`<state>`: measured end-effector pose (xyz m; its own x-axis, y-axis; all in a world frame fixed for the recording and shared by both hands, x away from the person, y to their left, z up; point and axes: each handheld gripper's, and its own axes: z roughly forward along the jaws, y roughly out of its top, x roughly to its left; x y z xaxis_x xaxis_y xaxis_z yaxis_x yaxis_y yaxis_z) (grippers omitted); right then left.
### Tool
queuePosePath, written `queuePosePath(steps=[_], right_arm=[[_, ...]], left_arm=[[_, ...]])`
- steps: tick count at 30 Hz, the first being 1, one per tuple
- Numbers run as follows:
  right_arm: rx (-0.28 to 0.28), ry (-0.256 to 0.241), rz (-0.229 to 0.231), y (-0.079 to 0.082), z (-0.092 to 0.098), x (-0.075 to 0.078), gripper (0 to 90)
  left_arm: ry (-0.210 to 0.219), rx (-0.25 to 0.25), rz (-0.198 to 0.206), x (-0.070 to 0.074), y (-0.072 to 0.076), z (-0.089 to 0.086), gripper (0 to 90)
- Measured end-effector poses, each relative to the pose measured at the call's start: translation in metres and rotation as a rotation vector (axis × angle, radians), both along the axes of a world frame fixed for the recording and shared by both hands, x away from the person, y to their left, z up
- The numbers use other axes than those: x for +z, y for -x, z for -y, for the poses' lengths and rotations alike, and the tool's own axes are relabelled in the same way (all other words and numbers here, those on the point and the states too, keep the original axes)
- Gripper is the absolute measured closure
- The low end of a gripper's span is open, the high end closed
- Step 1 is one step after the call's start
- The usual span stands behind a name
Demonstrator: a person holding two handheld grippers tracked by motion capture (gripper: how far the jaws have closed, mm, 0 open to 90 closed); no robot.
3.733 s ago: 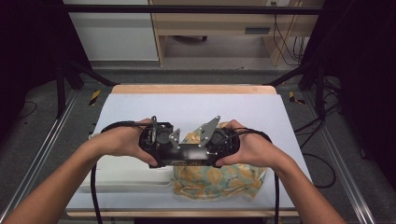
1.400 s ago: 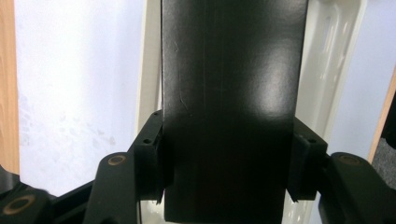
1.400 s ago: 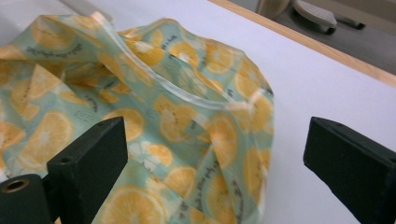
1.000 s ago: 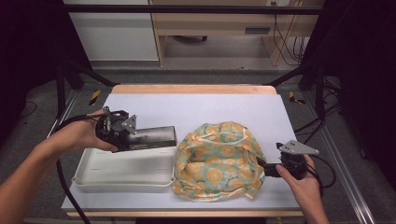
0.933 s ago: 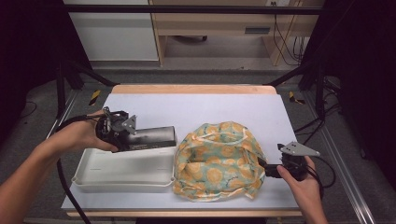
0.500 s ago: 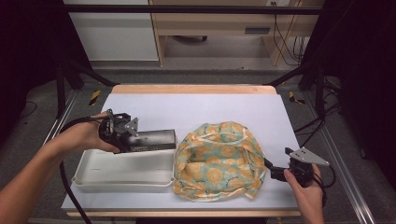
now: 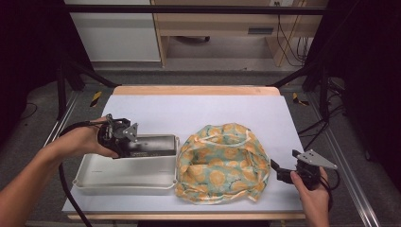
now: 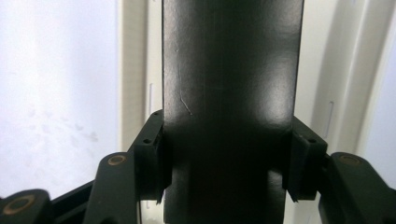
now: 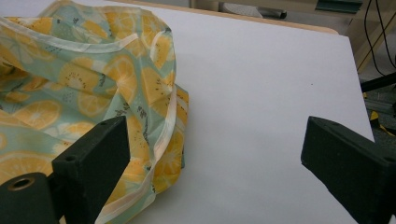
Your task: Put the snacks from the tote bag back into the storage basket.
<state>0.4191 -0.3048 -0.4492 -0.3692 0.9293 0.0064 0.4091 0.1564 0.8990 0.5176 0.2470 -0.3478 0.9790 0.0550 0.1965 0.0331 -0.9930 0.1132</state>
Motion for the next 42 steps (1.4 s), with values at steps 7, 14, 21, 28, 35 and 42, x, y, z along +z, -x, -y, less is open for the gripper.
queuePosePath(steps=[7,14,21,28,35,42], right_arm=[[0.001,-0.004,0.0,0.0,0.0,0.0,8.5],[0.0,-0.001,0.003,0.0,0.001,0.0,8.5],[0.001,0.0,0.003,0.0,0.001,0.0,8.4],[0.001,0.001,0.001,0.0,0.001,0.0,8.4],[0.002,-0.001,-0.003,0.0,0.001,-0.001,8.4],[0.003,-0.001,-0.003,0.0,0.001,-0.001,8.4]], left_arm=[[-0.012,-0.019,-0.02,-0.007,0.002,-0.002,43.1],[-0.007,-0.019,-0.028,-0.014,0.0,-0.002,43.0],[-0.011,-0.024,-0.042,-0.024,0.0,-0.003,43.0],[-0.009,-0.015,-0.053,-0.03,-0.001,-0.005,43.0],[0.007,-0.02,-0.056,-0.034,-0.002,-0.007,43.0],[0.02,-0.021,-0.069,-0.04,-0.001,-0.007,43.0]])
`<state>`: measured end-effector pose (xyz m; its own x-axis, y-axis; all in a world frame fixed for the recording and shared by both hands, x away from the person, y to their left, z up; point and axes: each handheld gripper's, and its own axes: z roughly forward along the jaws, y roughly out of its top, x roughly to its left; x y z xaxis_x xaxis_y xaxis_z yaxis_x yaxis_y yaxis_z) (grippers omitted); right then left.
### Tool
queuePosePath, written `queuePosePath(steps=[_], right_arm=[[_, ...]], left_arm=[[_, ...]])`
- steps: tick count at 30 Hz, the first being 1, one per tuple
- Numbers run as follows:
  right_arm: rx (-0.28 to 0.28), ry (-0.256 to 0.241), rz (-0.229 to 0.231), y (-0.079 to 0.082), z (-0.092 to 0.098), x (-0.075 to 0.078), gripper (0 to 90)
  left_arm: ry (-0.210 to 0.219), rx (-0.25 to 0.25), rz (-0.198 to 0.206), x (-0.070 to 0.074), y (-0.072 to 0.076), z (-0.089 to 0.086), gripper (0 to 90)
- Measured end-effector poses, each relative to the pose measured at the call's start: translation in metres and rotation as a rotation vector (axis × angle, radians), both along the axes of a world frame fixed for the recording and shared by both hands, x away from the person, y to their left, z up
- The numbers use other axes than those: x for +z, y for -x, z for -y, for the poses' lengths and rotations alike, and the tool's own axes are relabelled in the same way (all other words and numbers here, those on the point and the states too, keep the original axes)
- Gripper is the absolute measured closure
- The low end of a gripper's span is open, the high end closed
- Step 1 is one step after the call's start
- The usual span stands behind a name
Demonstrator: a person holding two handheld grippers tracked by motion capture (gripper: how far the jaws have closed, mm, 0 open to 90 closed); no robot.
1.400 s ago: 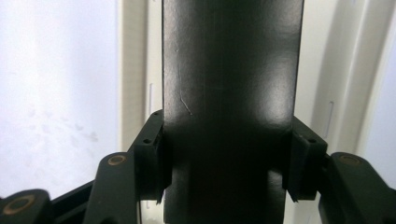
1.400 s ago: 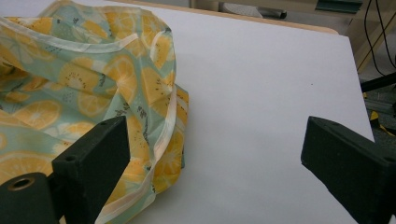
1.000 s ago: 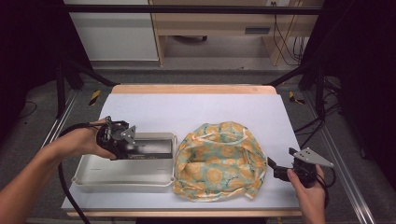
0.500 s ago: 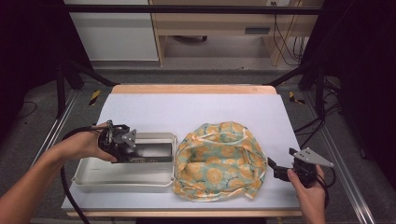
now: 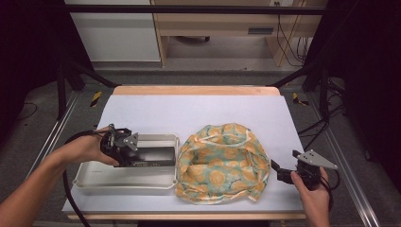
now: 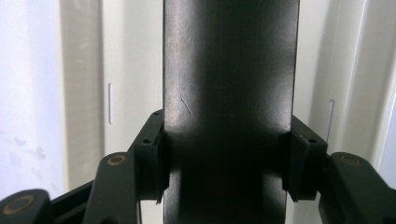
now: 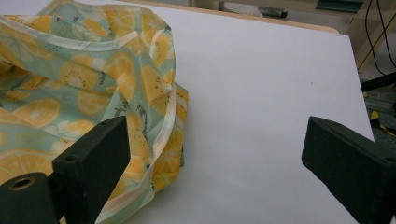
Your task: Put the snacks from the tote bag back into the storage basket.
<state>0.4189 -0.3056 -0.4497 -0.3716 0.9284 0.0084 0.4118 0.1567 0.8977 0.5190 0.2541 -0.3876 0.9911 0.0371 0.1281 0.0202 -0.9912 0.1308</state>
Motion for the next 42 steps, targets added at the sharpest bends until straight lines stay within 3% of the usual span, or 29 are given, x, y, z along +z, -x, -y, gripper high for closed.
queuePosePath(steps=[42], right_arm=[[0.006,-0.002,-0.011,0.0,-0.001,0.0,8.1]], left_arm=[[0.024,-0.024,-0.064,-0.028,-0.01,-0.006,42.3]])
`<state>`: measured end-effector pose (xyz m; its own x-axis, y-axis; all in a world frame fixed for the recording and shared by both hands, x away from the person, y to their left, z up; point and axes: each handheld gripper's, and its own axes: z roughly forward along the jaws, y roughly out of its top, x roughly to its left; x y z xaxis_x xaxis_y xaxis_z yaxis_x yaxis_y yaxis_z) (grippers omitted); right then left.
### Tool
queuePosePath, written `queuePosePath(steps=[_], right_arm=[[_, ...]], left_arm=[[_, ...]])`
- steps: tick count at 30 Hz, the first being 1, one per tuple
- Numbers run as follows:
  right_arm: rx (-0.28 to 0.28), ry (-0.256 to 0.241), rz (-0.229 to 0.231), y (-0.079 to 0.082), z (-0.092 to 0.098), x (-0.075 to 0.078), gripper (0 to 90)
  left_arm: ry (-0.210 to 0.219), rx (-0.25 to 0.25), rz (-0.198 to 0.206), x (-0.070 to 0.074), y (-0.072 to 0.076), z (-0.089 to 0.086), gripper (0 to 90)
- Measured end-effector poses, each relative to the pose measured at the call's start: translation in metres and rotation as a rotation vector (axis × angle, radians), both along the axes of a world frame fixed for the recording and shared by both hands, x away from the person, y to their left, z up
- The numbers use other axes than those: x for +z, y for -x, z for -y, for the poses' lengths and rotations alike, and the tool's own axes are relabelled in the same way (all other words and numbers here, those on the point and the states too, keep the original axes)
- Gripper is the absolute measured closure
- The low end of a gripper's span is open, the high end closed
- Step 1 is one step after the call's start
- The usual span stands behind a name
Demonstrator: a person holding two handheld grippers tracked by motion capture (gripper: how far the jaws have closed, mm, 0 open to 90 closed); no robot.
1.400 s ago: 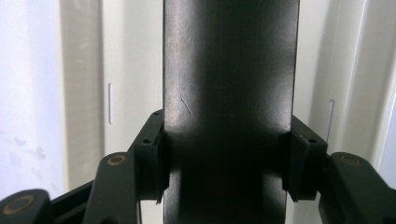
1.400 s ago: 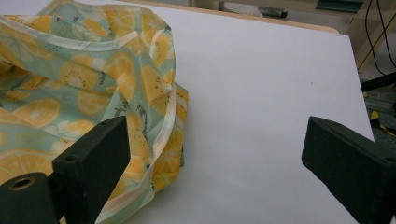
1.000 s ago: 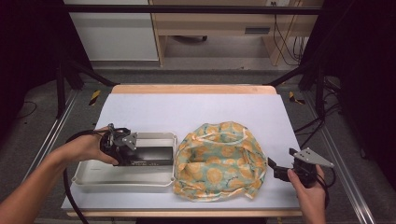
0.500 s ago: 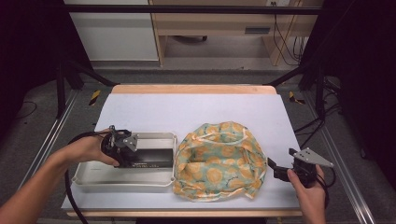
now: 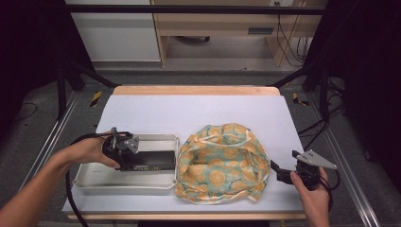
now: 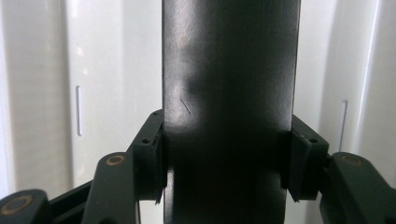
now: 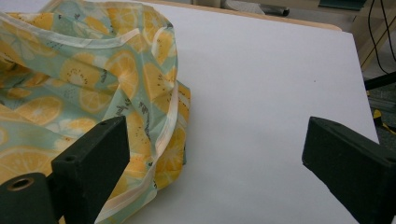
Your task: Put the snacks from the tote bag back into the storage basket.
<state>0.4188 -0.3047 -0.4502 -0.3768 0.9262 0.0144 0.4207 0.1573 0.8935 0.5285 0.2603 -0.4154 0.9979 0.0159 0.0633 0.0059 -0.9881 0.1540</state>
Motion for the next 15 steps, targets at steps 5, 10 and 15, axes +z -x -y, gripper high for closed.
queuePosePath(steps=[5,10,15], right_arm=[[0.004,-0.002,-0.002,0.0,0.0,0.0,8.0],[0.007,0.0,-0.002,0.0,-0.001,0.0,7.7],[0.008,0.004,-0.002,0.0,-0.001,0.0,7.6]], left_arm=[[0.005,0.014,-0.008,-0.001,0.0,-0.002,36.4],[0.02,0.068,-0.008,0.006,0.002,-0.005,19.6],[0.071,0.113,0.019,0.017,0.002,-0.005,14.2]])
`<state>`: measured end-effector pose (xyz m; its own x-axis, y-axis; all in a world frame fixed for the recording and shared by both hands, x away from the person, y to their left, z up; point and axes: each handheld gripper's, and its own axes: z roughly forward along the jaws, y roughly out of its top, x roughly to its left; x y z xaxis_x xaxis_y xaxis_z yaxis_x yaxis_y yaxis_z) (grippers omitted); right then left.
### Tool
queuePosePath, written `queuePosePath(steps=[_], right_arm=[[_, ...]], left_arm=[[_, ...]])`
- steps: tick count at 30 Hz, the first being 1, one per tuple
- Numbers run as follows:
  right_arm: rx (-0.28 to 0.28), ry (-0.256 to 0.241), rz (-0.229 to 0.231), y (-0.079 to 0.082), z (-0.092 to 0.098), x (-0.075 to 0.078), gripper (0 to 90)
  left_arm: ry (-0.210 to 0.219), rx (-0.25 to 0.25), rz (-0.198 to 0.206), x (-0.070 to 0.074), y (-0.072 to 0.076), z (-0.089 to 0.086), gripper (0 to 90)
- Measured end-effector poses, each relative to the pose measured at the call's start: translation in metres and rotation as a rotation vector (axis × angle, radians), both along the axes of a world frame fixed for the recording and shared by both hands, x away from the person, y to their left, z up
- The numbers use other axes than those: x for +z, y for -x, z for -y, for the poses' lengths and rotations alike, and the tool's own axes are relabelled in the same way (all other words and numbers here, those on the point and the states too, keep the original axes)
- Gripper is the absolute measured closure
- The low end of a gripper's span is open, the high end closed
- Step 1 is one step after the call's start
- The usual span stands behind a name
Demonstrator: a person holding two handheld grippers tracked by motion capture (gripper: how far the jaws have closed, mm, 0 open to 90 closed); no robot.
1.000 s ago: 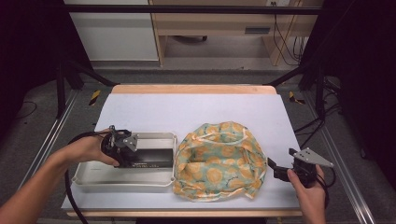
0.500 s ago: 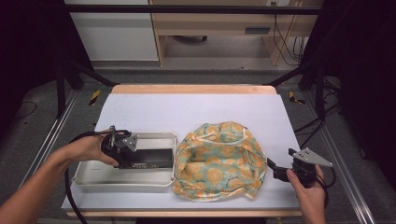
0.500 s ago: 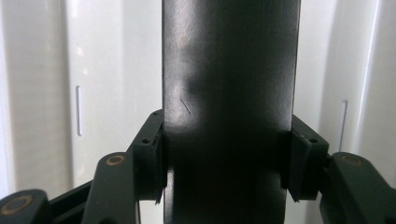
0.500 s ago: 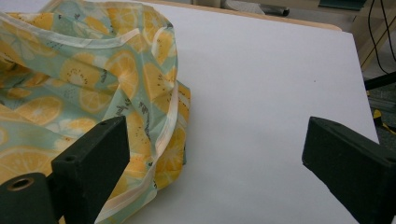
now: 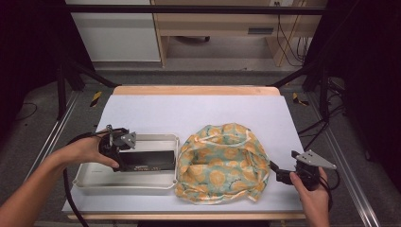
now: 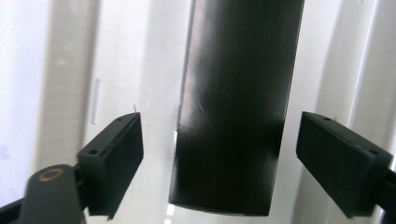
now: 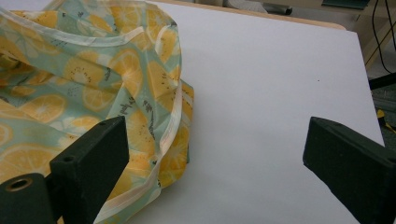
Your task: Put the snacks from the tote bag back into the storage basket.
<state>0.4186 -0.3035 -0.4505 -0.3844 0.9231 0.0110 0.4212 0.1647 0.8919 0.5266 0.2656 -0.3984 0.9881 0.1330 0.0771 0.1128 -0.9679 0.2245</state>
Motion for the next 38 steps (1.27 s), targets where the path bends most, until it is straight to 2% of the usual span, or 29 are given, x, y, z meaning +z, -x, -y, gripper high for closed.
queuePosePath(steps=[1,3,12,13,14,16,17,19,21,22,23,25,26,27,29,30,31,32,33,34,35,36,37,38], right_arm=[[0.0,0.002,0.0,0.0,0.0,0.0,7.6],[0.001,0.001,0.001,0.0,0.0,0.0,7.6],[0.001,-0.003,0.002,0.0,0.001,0.001,7.6],[0.0,-0.004,0.002,0.001,0.001,0.001,7.5],[0.0,-0.004,0.002,0.001,0.001,0.001,7.5],[0.0,-0.005,0.002,0.001,0.001,0.001,7.5],[-0.001,-0.004,0.002,0.001,0.001,0.001,7.5],[0.0,-0.004,0.003,0.001,0.001,0.001,7.4],[-0.001,-0.002,0.004,0.001,0.001,0.001,7.4],[-0.002,-0.004,0.004,0.001,0.001,0.001,7.4],[-0.003,-0.004,0.005,0.001,0.002,0.001,7.4],[-0.003,-0.005,0.006,0.001,0.002,0.001,7.4],[-0.003,-0.005,0.006,0.001,0.002,0.001,7.4],[-0.003,-0.005,0.007,0.001,0.002,0.001,7.4],[-0.003,-0.005,0.007,0.001,0.002,0.002,7.4],[-0.003,-0.004,0.008,0.001,0.002,0.002,7.4],[-0.003,-0.004,0.009,0.002,0.002,0.002,7.3],[-0.003,-0.004,0.009,0.002,0.002,0.002,7.3],[-0.003,-0.005,0.008,0.001,0.002,0.002,7.3],[-0.003,-0.005,0.008,0.001,0.002,0.002,7.3],[-0.003,-0.004,0.008,0.001,0.002,0.002,7.3],[-0.003,-0.005,0.008,0.001,0.002,0.002,7.2],[-0.004,-0.007,0.007,0.001,0.003,0.002,7.2],[-0.004,-0.007,0.007,0.001,0.003,0.002,7.2]], left_arm=[[0.032,0.019,0.008,0.005,0.001,0.001,12.6],[0.048,0.036,0.02,0.01,0.003,0.003,11.4],[0.095,0.059,0.077,0.025,0.01,0.017,8.2],[0.122,0.072,0.085,0.029,0.013,0.022,7.9],[0.122,0.072,0.085,0.029,0.013,0.022,7.5],[0.174,0.097,0.105,0.036,0.015,0.028,7.1],[0.174,0.097,0.105,0.036,0.015,0.028,7.1],[0.241,0.16,0.142,0.043,0.017,0.034,7.1],[0.255,0.174,0.151,0.045,0.018,0.034,7.1],[0.3,0.218,0.168,0.05,0.02,0.035,7.1],[0.3,0.218,0.168,0.05,0.02,0.035,7.1],[0.343,0.26,0.203,0.055,0.024,0.033,7.0],[0.343,0.26,0.203,0.055,0.024,0.033,7.0],[0.376,0.295,0.225,0.056,0.027,0.029,7.0],[0.39,0.313,0.233,0.056,0.028,0.027,7.0],[0.409,0.35,0.253,0.056,0.03,0.023,7.1],[0.446,0.425,0.275,0.054,0.033,0.016,7.3],[0.446,0.425,0.275,0.054,0.033,0.016,7.3],[0.475,0.523,0.321,0.051,0.038,0.006,7.2],[0.475,0.523,0.321,0.051,0.038,0.006,7.2],[0.517,0.605,0.344,0.048,0.043,-0.005,7.2],[0.538,0.659,0.373,0.045,0.046,-0.012,7.1],[0.556,0.691,0.384,0.043,0.048,-0.016,7.2],[0.556,0.691,0.384,0.043,0.048,-0.016,7.3]])
